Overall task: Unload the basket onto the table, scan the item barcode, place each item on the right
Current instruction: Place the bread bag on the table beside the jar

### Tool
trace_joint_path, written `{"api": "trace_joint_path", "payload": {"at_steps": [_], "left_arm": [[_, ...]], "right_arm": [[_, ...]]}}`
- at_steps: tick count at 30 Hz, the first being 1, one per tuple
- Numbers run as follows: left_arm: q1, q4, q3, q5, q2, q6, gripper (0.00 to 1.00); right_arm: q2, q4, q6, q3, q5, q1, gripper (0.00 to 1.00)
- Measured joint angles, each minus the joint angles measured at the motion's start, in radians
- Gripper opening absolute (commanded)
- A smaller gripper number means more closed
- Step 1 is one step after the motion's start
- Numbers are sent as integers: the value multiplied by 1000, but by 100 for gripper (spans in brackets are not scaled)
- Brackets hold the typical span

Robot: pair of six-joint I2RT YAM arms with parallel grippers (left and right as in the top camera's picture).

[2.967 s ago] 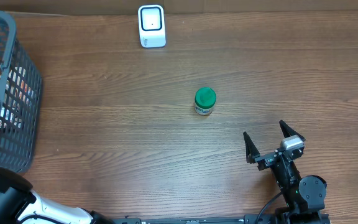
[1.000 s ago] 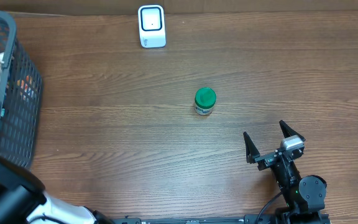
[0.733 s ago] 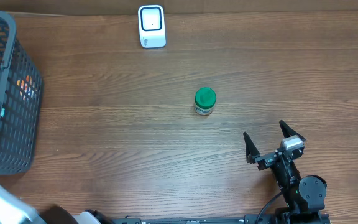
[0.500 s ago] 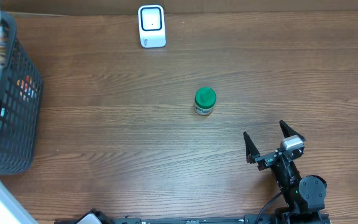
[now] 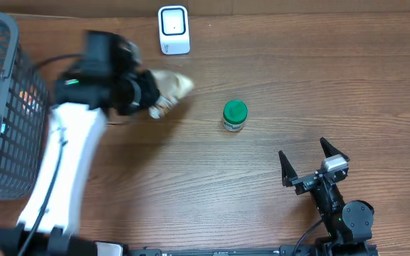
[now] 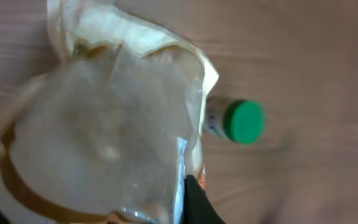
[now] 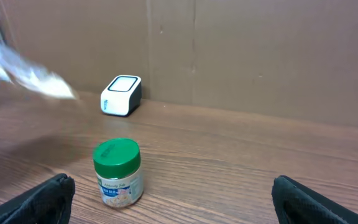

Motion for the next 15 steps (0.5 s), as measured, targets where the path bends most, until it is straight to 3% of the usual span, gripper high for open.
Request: {"api": "trace_joint_path", "payload": {"at_steps": [3,7,8,9,11,15], "left_arm": [[-94,134,-93,-42,96,-53,4],[-157,198,-119,-58,192,-113,4],[-171,202,-119,-60,211,-124,8],[-181,204,-119,-58,225,-132,28],[-203,202,-119,-47,241,-145,54],[-240,155,-119,-8,244,-160,62]], "right_arm": [[0,0,0,0,0,0,100],[0,0,0,0,0,0,100],[0,0,0,0,0,0,100],[0,-1,0,0,0,0,100],[0,-1,0,0,0,0,100],[0,0,0,0,0,0,100]]}}
